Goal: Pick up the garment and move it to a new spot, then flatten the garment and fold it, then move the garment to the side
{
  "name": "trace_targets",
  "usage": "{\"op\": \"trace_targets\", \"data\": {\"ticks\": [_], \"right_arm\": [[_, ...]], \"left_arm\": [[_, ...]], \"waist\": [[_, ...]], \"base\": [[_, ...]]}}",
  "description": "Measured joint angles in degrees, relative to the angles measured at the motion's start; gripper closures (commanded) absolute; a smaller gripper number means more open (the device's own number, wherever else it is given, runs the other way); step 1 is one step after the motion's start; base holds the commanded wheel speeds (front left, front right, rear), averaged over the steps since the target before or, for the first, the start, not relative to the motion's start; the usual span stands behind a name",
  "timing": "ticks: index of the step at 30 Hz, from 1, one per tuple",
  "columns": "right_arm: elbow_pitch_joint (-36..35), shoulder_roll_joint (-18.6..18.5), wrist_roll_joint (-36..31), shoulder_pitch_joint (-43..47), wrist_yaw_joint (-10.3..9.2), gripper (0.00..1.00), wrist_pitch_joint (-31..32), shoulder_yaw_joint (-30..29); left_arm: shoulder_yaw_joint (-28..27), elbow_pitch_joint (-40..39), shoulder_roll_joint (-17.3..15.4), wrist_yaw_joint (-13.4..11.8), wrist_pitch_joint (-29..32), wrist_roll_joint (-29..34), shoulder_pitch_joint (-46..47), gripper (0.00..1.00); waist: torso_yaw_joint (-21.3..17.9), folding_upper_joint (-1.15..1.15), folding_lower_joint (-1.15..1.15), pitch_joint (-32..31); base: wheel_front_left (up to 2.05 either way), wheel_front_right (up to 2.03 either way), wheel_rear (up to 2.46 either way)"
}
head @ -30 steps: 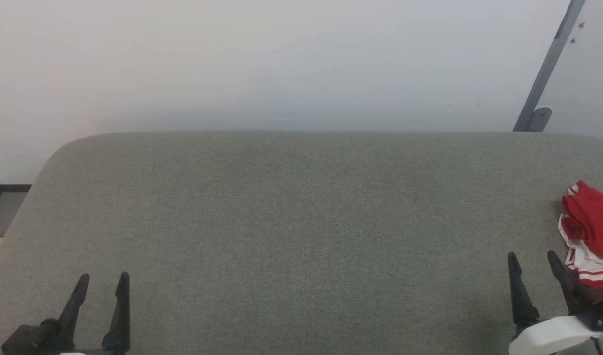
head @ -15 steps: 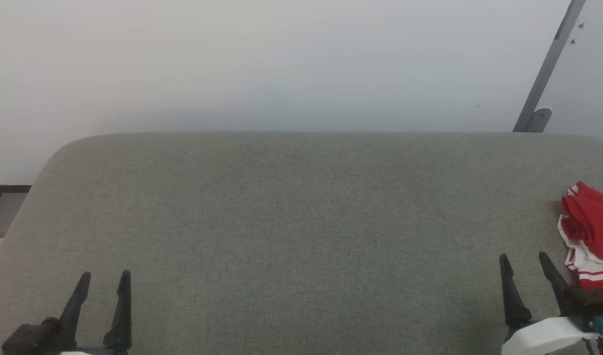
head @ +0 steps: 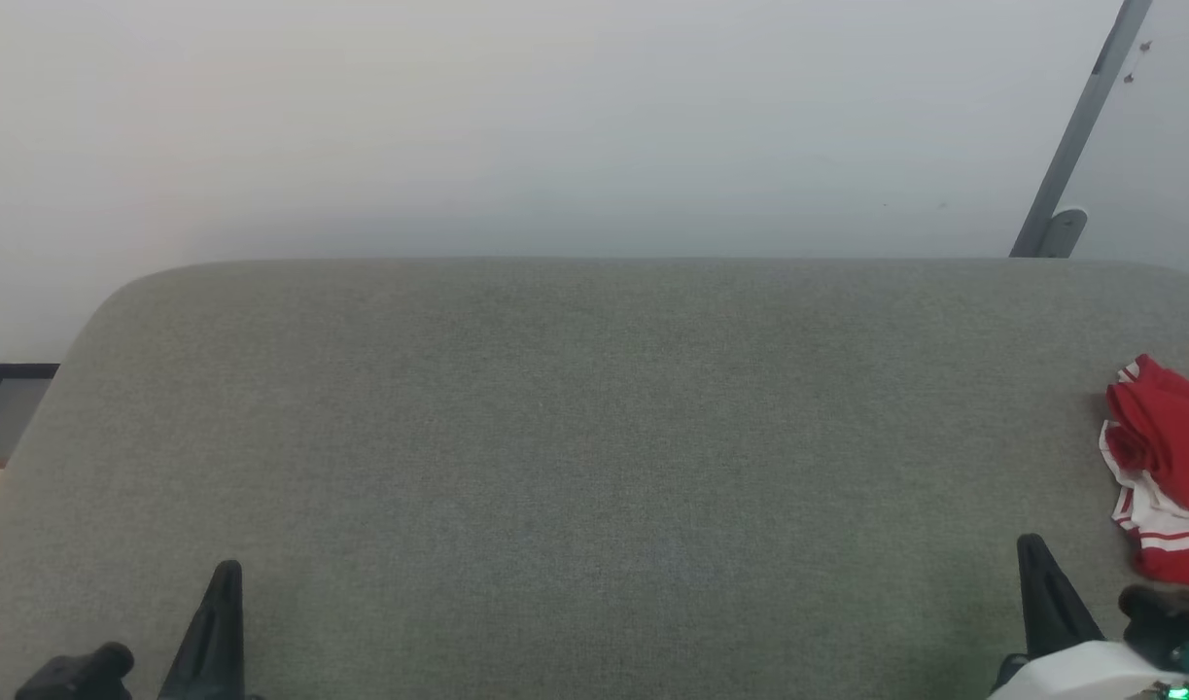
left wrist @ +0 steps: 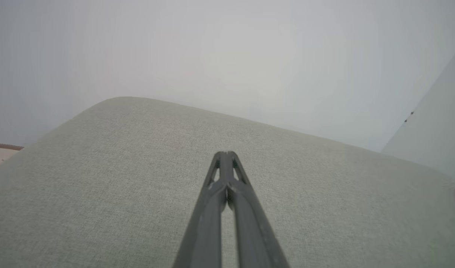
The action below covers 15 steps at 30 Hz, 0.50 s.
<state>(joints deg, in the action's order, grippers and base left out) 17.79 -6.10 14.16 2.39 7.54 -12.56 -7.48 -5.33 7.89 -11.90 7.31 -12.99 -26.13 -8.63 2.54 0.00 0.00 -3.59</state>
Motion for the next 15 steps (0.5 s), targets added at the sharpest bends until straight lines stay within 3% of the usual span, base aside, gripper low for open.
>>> {"op": "trace_targets", "data": {"ticks": [15], "right_arm": [[-0.82, 0.63, 15.7, -1.27, 0.0, 1.0, 3.37, 0.37]], "left_arm": [[-0.12, 1.29, 1.79, 0.0, 3.91, -13.34, 2.7, 1.0]], "waist": [[-0.32, 0.0, 0.0, 0.47]], "base": [[0.0, 0.0, 0.0]]}}
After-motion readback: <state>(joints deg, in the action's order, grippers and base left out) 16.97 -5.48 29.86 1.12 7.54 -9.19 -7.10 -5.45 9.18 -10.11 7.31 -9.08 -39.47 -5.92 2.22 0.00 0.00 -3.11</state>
